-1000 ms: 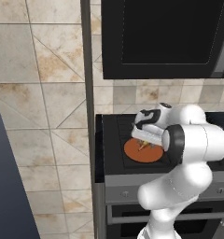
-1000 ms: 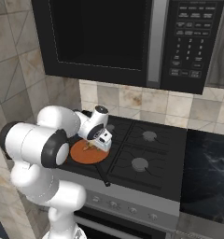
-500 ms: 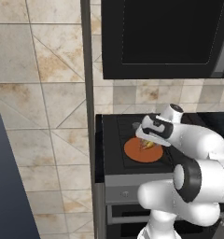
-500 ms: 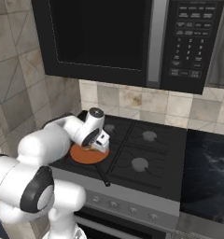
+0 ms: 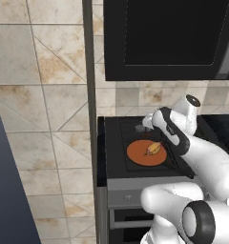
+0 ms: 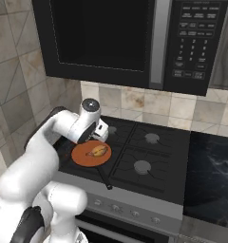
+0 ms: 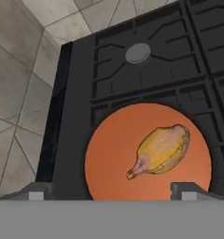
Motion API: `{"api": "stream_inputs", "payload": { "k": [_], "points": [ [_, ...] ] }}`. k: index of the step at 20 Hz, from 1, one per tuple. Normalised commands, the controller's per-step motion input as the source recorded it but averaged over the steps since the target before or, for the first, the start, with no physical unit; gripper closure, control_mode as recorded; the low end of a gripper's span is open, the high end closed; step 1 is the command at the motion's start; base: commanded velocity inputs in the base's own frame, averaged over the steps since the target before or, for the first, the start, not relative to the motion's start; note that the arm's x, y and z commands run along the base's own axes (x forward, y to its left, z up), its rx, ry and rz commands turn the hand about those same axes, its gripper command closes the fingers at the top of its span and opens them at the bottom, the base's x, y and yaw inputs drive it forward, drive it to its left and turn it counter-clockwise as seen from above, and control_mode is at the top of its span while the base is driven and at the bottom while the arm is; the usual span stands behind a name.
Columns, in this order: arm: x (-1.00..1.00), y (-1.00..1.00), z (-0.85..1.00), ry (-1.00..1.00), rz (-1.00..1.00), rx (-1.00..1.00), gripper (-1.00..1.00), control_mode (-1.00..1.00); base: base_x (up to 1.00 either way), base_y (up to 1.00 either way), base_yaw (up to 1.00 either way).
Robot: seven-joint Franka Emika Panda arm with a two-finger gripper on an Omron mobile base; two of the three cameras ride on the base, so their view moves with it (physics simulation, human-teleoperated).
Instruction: Retrieve the chicken drumstick from the fridge and place it on the saucepan with marinade on the stove.
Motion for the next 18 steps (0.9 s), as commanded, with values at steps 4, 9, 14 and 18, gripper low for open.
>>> {"api": "stream_inputs", "payload": {
  "k": [4, 9, 14, 18],
  "points": [
    [-0.98, -0.14, 0.63, -0.22, 0.00, 0.00, -1.00, -1.00, 0.00, 0.00, 0.00],
    [-1.00, -0.48, 0.56, -0.13, 0.00, 0.00, -1.00, -1.00, 0.00, 0.00, 0.00],
    [-1.00, -0.73, 0.30, -0.04, 0.00, 0.00, -1.00, -1.00, 0.00, 0.00, 0.00],
    [-1.00, -0.81, 0.24, -0.06, 0.00, 0.00, -1.00, -1.00, 0.00, 0.00, 0.00]
  ]
}}
